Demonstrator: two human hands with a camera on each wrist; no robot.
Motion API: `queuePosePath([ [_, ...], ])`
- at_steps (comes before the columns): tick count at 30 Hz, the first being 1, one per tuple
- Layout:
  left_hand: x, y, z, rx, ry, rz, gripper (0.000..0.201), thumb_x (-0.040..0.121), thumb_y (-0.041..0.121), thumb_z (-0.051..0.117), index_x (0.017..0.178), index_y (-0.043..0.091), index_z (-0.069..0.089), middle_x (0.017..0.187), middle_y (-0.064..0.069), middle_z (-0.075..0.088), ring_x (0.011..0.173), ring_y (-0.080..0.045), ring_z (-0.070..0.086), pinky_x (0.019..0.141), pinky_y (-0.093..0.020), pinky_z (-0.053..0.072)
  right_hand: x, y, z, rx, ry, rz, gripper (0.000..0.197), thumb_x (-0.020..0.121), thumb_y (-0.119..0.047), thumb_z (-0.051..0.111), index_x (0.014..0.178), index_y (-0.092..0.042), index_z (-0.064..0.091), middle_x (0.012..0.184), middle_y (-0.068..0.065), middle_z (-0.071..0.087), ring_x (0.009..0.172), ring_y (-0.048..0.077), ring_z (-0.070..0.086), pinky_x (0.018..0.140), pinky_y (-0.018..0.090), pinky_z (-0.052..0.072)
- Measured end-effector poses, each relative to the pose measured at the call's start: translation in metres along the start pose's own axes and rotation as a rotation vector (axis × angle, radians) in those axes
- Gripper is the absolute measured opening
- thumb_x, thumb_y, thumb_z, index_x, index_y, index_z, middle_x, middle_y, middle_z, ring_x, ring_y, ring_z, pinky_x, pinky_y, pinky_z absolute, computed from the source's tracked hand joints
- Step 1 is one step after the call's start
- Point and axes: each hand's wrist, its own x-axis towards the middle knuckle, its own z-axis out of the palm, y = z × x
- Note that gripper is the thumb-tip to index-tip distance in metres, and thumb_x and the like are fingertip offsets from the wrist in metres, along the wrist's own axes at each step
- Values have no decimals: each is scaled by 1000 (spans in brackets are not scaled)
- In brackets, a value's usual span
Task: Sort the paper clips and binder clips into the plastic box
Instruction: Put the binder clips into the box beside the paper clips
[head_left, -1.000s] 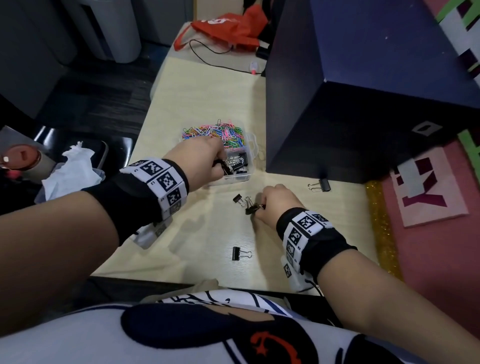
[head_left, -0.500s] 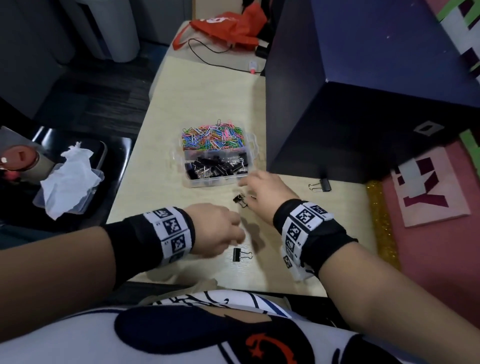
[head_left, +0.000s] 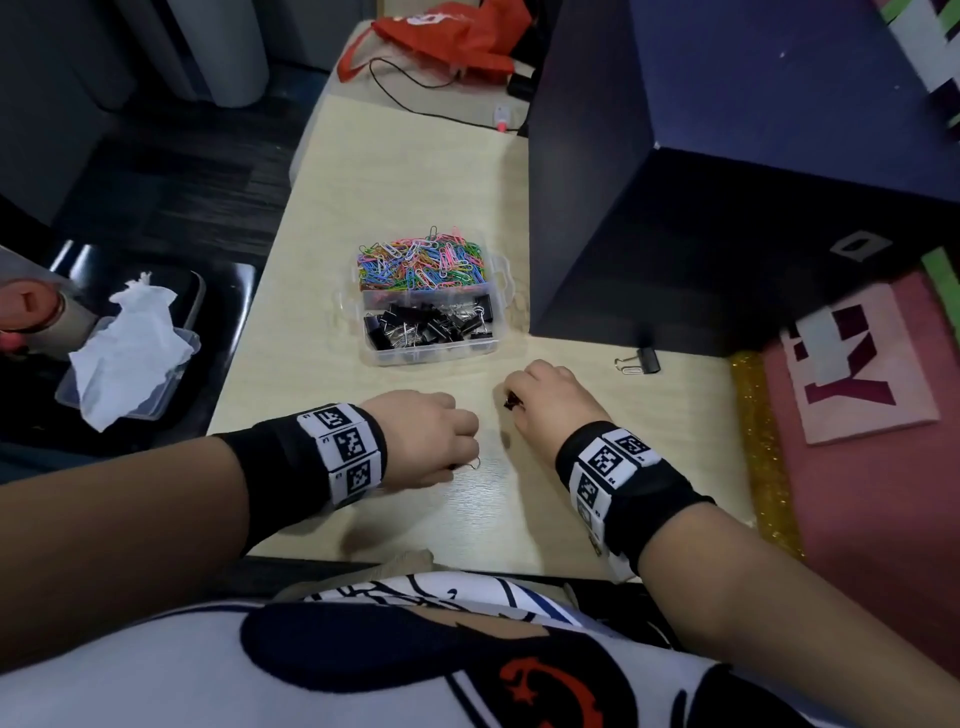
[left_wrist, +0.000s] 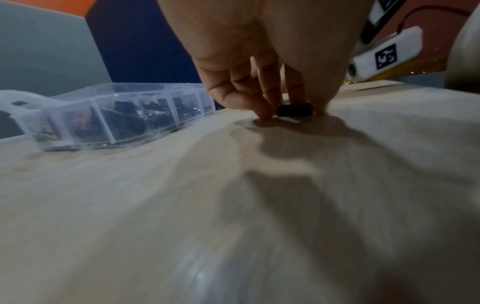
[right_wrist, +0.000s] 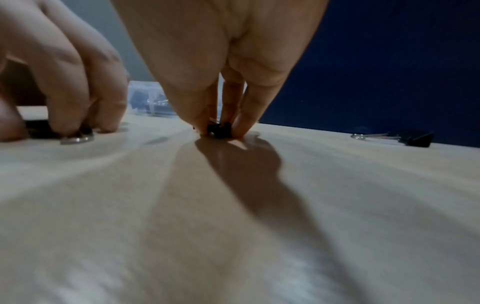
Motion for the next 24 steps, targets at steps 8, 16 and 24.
queuePosePath([
  [8,-4,-5,-11,-119,52,-213,30,93,28,43,118,16,51,116,-5,51,96,-30,57,77,-38,50,6,-7,-15,74,18,109,19,86,-12,50,104,-13,55,110,7,53,107,27,50,84,32,42],
  [16,-14,-48,-40,-240,605,-437,23,79,24,62,98,11,63,95,-14,61,82,-36,63,67,-43,54,17,-36,-55,406,445,38,22,87,-23,61,108,-16,62,110,6,57,100,25,56,85,28,39],
  [24,-10,-44,-33,-65,420,-494,16,79,23,60,81,11,70,83,-10,64,77,-33,62,71,-41,53,15,16,-36,134,183,479,41,91,-33,46,128,-15,48,132,12,44,121,32,41,97,41,39],
])
